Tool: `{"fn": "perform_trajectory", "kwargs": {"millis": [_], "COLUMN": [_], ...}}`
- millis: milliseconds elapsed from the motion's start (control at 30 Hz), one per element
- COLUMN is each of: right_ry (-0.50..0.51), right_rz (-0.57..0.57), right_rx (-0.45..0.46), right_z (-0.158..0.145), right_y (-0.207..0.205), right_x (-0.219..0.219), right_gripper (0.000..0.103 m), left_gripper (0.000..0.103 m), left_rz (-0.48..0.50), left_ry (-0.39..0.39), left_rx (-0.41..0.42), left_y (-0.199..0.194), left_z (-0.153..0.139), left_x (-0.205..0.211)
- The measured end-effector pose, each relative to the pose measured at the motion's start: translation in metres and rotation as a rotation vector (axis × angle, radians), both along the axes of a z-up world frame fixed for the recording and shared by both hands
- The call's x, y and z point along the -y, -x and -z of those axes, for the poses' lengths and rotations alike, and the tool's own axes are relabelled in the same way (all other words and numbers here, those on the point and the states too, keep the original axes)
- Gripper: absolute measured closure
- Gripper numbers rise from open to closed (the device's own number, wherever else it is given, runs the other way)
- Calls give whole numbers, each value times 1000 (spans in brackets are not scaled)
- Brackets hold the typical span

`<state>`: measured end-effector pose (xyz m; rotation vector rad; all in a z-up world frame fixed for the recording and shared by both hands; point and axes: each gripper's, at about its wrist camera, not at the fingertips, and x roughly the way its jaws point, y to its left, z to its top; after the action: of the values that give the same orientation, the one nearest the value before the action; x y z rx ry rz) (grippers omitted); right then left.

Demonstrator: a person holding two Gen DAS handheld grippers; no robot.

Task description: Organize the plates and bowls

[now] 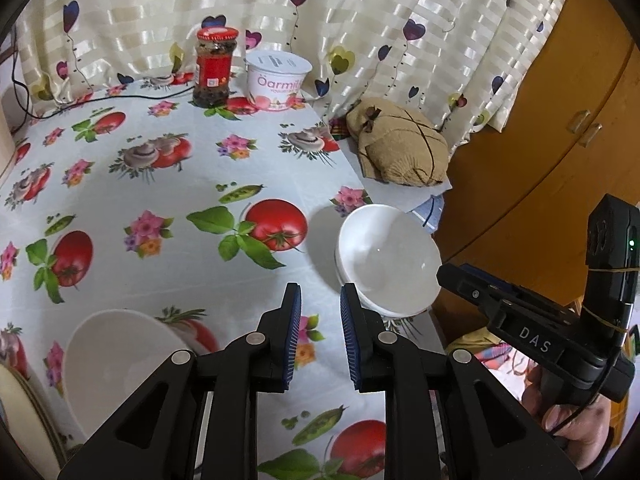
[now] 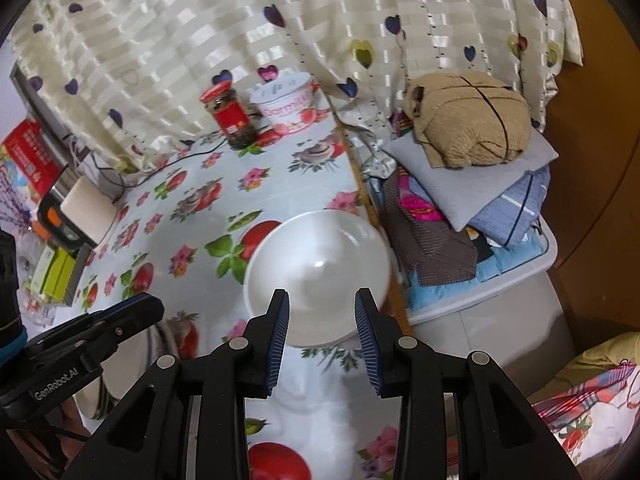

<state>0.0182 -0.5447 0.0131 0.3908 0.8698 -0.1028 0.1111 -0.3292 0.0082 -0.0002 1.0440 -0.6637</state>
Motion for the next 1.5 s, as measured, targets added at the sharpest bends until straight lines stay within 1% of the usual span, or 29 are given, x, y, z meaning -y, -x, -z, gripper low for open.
{"fn": "perform_trajectory", "kwargs": {"millis": [367,633,1067,1500], "right_ry": [-9,-4,-13,-20], "right_rz": [41,44,49,38], "right_rx": [-30,-50,-68,-71], "right_z": [17,27,39,46], "right_y": [-5,-13,-20,-24], "right_x": [20,24,31,29], "right_gripper": [69,69,70,80], "left_gripper": [81,81,81,81], "left_rz": [9,16,27,38], "left_ry": [18,15,8,-10], "left_rx": [-34,-53,-65,-65], "left_y": [-8,-13,-15,-16], "left_z": [12,25,37,43], "left_x": [20,33,47,54]}}
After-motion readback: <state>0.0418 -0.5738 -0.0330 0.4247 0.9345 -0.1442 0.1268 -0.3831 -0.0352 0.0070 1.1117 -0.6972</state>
